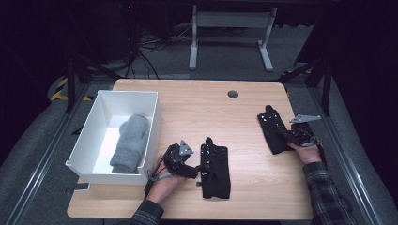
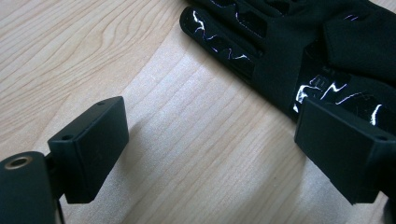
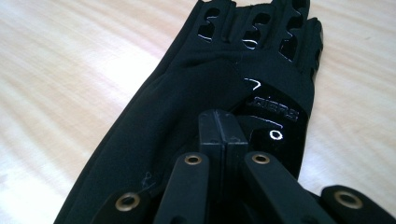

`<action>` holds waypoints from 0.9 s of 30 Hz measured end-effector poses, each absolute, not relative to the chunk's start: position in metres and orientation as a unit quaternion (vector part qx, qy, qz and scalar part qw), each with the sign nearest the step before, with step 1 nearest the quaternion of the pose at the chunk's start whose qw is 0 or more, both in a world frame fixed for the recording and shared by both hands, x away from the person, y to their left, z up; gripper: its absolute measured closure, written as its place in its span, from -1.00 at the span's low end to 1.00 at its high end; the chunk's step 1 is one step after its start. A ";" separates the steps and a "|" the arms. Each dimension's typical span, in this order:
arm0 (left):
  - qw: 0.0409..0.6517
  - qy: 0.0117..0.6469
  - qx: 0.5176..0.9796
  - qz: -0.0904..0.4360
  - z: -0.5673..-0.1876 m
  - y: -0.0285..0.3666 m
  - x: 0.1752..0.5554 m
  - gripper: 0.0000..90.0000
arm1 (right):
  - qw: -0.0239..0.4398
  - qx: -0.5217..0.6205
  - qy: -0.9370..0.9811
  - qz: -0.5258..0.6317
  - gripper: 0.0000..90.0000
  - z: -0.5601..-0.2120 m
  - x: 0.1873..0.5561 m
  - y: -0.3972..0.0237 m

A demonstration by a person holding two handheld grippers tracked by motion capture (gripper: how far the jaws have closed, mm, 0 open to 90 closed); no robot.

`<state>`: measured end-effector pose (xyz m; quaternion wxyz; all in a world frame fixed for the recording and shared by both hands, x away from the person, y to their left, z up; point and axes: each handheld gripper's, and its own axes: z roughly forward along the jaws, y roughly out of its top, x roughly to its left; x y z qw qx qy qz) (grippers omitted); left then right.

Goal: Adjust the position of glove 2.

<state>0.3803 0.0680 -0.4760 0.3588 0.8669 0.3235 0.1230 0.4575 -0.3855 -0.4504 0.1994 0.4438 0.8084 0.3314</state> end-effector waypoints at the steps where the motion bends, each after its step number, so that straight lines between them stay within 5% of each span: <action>1: 0.359 0.324 0.867 0.123 -0.476 0.068 0.380 -0.77 | 0.197 0.441 0.810 0.332 1.00 -0.450 0.455 -0.384; 27: 0.359 0.323 0.867 0.123 -0.476 0.068 0.380 -0.77 | 0.158 0.340 0.871 0.318 1.00 -0.449 0.356 -0.328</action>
